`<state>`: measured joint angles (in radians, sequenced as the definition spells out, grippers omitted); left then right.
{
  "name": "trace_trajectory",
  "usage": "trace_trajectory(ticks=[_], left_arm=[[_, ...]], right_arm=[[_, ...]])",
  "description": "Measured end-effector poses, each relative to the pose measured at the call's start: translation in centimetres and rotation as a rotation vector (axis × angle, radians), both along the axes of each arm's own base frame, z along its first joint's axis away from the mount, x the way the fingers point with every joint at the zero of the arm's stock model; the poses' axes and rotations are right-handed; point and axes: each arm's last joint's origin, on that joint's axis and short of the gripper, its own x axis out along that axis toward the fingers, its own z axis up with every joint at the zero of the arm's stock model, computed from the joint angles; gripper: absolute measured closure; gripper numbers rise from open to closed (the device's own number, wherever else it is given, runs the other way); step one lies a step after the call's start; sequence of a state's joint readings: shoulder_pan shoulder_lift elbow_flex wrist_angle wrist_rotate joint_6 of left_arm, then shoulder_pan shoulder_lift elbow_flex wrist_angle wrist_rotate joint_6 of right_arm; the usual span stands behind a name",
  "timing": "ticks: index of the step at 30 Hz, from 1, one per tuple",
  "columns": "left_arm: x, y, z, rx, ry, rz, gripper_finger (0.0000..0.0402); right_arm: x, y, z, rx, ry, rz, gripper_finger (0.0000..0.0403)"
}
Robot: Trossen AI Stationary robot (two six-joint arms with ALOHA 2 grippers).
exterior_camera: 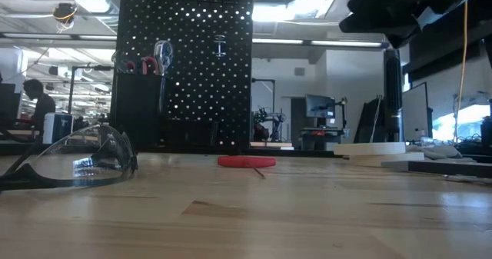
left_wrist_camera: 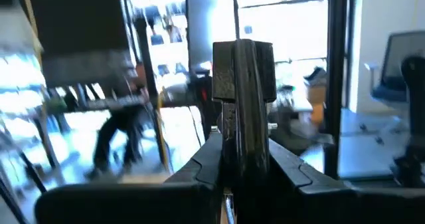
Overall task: Hang tools onto peg board
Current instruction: Put the C-clamp on the peg board
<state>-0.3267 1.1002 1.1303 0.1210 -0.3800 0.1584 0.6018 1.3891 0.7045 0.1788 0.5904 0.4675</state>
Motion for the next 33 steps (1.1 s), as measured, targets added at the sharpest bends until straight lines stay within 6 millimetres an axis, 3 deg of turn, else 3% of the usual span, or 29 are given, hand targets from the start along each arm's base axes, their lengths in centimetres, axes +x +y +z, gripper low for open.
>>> trace_trajectory(ticks=[7,12,18,25,33], left_arm=[[-2.2,1.8,6.3,0.123,-0.175,0.174,0.0351],[-3.4,4.1,8.9,0.182,-0.233,0.311,0.0351],[-3.2,8.0,8.1,0.206,-0.144,0.494,0.0351],[-3.0,11.9,6.4,0.069,-0.022,0.524,0.0351],[-4.1,12.4,5.3,0.013,0.084,0.538,0.0351]], right_arm=[[0.1,-0.1,-0.6,-0.012,-0.031,-0.048,0.0246],[0.3,0.0,-1.2,-0.022,-0.016,-0.048,0.0246],[0.5,0.2,-1.2,-0.003,-0.035,-0.04,0.0246],[0.5,0.3,-1.2,0.005,-0.034,-0.021,0.0246],[0.5,0.3,-1.2,0.003,-0.026,-0.015,0.0246]])
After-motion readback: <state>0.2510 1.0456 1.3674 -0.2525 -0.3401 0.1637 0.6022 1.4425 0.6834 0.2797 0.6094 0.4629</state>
